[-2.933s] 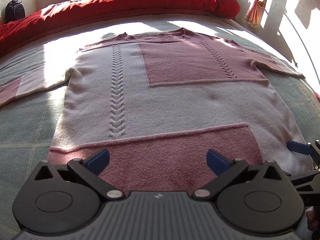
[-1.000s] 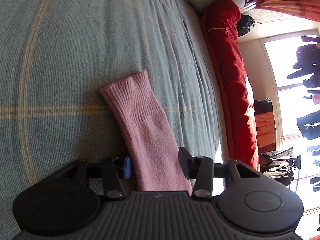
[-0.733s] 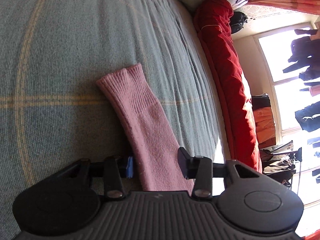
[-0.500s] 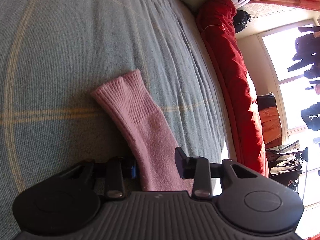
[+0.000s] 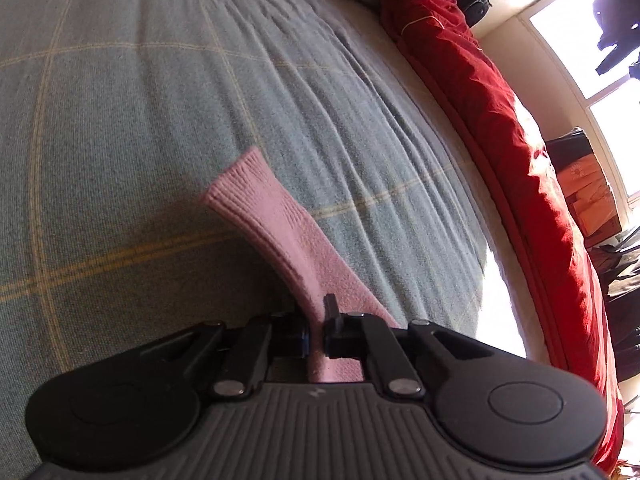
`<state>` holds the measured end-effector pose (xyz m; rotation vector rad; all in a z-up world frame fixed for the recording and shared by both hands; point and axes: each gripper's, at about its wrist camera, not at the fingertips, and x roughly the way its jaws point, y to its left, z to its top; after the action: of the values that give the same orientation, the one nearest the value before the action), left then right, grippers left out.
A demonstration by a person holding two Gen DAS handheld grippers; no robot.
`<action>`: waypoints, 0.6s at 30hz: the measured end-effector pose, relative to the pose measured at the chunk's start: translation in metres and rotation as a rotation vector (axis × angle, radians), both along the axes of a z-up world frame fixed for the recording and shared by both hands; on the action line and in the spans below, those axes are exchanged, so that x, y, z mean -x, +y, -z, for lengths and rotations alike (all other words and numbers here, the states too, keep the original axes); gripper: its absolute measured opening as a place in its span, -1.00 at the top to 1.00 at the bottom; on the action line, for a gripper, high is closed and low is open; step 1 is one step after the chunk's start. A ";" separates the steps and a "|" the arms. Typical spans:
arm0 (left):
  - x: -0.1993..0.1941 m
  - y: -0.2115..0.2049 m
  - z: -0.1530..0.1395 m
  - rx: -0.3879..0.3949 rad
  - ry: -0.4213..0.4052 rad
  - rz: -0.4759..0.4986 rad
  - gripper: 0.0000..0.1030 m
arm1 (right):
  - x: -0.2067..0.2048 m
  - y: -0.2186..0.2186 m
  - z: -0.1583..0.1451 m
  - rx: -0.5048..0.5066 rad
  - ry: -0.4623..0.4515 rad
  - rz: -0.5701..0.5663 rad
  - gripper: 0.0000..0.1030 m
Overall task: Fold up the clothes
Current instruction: 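Lower the left gripper onto the ribbed sleeve cuff and close it, then lift the pink sleeve cuff up with the left gripper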
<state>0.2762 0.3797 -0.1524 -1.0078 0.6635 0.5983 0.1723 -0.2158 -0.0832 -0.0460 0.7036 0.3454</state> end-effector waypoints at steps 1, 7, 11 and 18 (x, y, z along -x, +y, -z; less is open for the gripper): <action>-0.001 -0.003 -0.006 -0.015 0.000 0.008 0.90 | 0.001 -0.002 -0.001 0.000 -0.002 0.001 -1.00; -0.011 -0.030 -0.046 -0.090 -0.015 0.086 0.90 | 0.010 -0.015 -0.002 -0.001 0.016 0.019 -1.00; -0.018 -0.049 -0.073 -0.107 -0.059 0.137 0.90 | 0.014 -0.018 0.001 0.018 0.055 0.004 -1.00; -0.037 -0.091 -0.113 -0.146 -0.084 0.227 0.90 | 0.026 -0.031 0.000 -0.010 0.059 0.012 -1.00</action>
<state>0.3128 0.2882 -0.0398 -0.8043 0.6396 0.3971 0.1467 -0.2473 -0.0832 -0.0217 0.7597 0.3396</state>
